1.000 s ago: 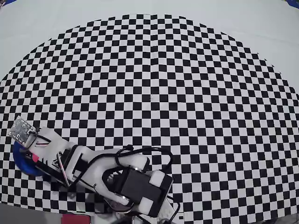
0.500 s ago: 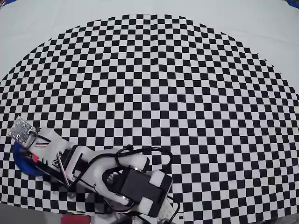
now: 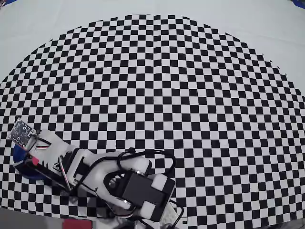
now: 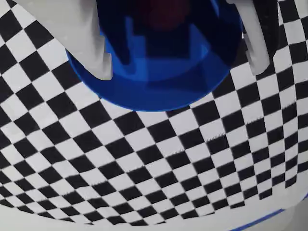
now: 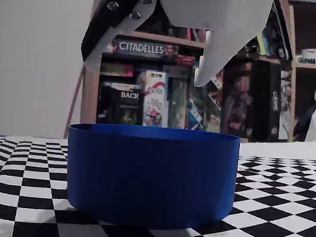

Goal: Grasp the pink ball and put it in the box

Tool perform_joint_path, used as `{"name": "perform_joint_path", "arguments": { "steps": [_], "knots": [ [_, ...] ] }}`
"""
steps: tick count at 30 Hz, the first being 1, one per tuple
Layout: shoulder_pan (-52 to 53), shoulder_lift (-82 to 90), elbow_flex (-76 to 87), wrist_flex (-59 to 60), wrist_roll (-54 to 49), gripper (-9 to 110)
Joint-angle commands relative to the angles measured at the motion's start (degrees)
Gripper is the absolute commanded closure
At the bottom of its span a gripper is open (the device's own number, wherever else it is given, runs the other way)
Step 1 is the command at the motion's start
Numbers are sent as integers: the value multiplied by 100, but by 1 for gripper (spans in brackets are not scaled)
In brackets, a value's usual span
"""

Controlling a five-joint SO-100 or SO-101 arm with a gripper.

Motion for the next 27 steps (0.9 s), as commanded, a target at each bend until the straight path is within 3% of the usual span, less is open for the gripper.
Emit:
{"name": "perform_joint_path", "arguments": {
  "steps": [1, 13, 21, 27],
  "knots": [
    [35, 114, -229, -132, 18, 68],
    [510, 598, -246, -492, 1222, 68],
    [1424, 1301, -255, -571, 3322, 70],
    [2452, 2004, -281, -290, 5616, 76]
  ]
}}
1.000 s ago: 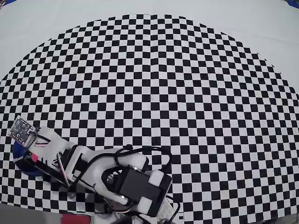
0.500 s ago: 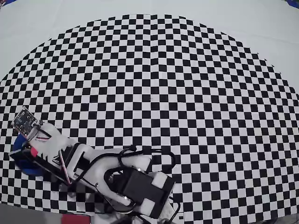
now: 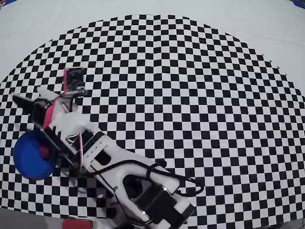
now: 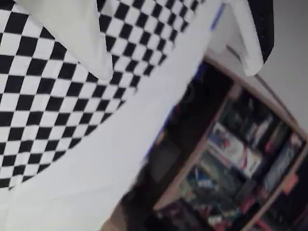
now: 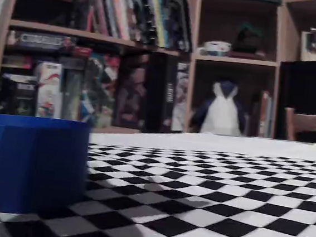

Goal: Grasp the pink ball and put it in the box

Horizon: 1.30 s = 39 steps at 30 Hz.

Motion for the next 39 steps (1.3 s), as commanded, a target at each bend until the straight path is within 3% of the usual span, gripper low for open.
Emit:
{"name": "perform_joint_path", "arguments": {
  "steps": [1, 6, 8, 14, 22, 39],
  "knots": [
    [598, 580, -220, 255, 1327, 76],
    [1644, 1345, -185, 1459, 2514, 77],
    [2039, 1512, -176, 1758, 2883, 87],
    [2812, 1811, -149, 2602, 3463, 101],
    [3278, 2742, 308, 3788, 4148, 101],
    [4078, 5695, 2224, 6108, 4395, 101]
  ]
}}
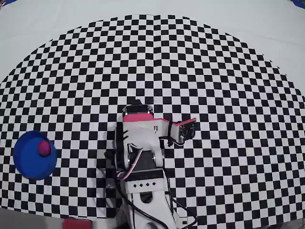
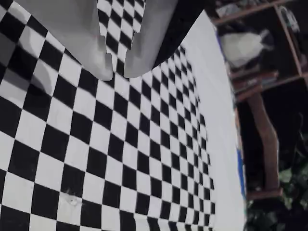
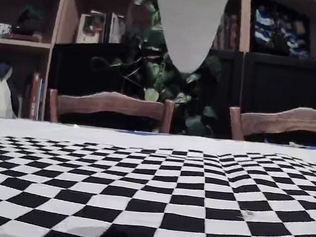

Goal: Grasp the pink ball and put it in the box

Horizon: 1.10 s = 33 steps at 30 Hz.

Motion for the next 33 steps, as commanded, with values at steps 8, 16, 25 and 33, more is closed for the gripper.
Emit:
{"name": "perform_joint_path", "arguments": {
  "steps": [8, 16, 25, 33],
  "knots": [
    [316, 712, 677, 466, 35, 101],
    [457, 712, 694, 492, 70, 101],
    [519, 712, 694, 492, 97, 101],
    [483, 712, 703, 492, 70, 101]
  ]
}}
